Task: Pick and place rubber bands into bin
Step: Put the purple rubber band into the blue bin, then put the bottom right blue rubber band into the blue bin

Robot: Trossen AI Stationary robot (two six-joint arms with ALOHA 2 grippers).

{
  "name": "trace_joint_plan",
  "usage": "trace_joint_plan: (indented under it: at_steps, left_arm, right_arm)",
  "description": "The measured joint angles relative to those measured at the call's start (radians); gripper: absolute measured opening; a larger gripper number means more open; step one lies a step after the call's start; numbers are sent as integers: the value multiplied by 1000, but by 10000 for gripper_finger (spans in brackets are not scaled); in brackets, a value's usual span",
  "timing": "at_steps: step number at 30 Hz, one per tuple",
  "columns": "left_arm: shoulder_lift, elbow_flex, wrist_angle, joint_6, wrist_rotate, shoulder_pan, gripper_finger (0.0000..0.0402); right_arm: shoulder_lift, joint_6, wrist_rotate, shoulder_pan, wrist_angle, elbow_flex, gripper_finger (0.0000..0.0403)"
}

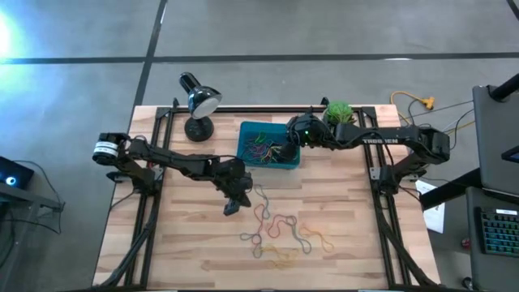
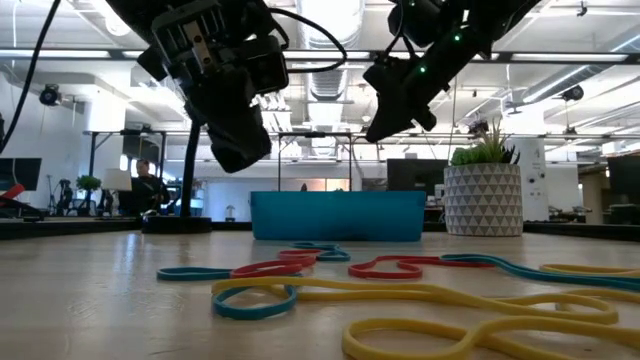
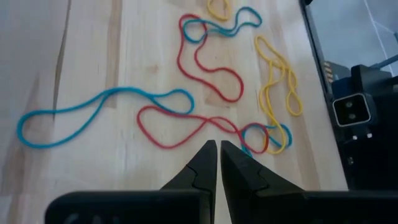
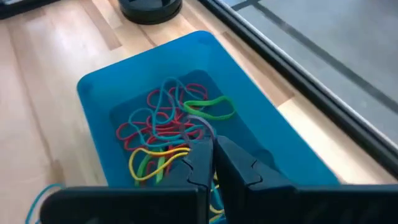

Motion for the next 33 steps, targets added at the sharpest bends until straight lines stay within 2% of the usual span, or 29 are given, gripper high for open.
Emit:
trace_joint_plan:
  at_steps: [4,14,20,23,29,33]
  left_arm:
    - [0,0,17,0,-16,0,5]
    - [0,0,20,0,-32,0,5]
    - [2,-1,26,76,-65,-2,5]
    - [6,-2,48,138,-73,-6,5]
    - [6,-2,142,256,-97,-8,5]
    - [8,-2,153,318,-103,-8,5]
  right_arm:
    - [0,0,-29,-1,0,-5,27]
    - [0,25,-43,7,-2,-5,122]
    - [0,26,-239,45,-73,-5,150]
    - [0,27,-296,94,-152,-5,157]
    - [-2,100,-300,238,-271,-5,162]
    - [-2,183,-298,358,-274,-5,162]
